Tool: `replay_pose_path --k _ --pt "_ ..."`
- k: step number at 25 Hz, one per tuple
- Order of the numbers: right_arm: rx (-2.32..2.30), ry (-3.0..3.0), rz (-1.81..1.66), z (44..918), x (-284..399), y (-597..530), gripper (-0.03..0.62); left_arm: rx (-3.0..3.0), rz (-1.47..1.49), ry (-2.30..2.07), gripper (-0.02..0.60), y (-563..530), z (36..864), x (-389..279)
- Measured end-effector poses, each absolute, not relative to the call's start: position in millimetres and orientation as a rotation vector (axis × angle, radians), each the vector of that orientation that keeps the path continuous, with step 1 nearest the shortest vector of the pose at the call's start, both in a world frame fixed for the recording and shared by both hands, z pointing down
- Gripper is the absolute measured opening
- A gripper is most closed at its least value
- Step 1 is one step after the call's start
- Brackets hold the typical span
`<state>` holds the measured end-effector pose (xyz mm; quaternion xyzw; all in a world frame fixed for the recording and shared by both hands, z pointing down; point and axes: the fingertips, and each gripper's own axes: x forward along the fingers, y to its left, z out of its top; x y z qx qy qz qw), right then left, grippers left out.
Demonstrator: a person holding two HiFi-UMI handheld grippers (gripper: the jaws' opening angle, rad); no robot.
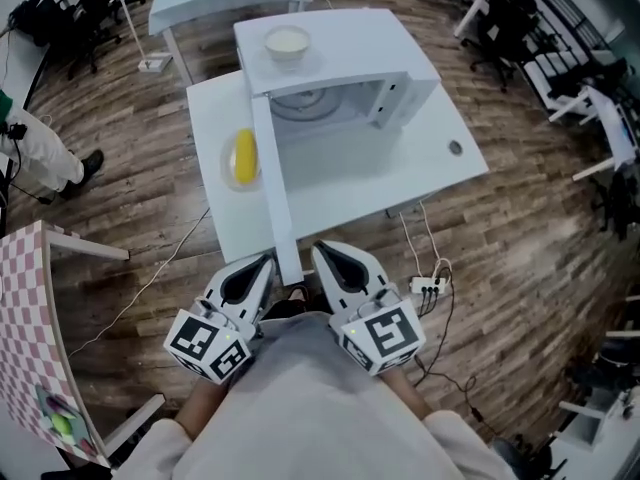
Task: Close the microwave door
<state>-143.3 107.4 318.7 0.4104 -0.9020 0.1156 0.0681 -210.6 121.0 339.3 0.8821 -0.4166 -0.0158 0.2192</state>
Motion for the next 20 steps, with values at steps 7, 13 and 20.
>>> replay_pose_path --k 7,13,20 --pt "1.197 -2.722 0.4 327 -144 96 0.023 2.418 0.039 -1.121 0.017 111 361 -206" --pt "1.156 -2.733 0.417 329 -143 81 0.023 2.474 0.162 -1.186 0.017 101 368 -207" --pt "1.13 -2.742 0.439 334 -145 73 0.023 2.431 0.132 -1.184 0.017 96 369 -207"
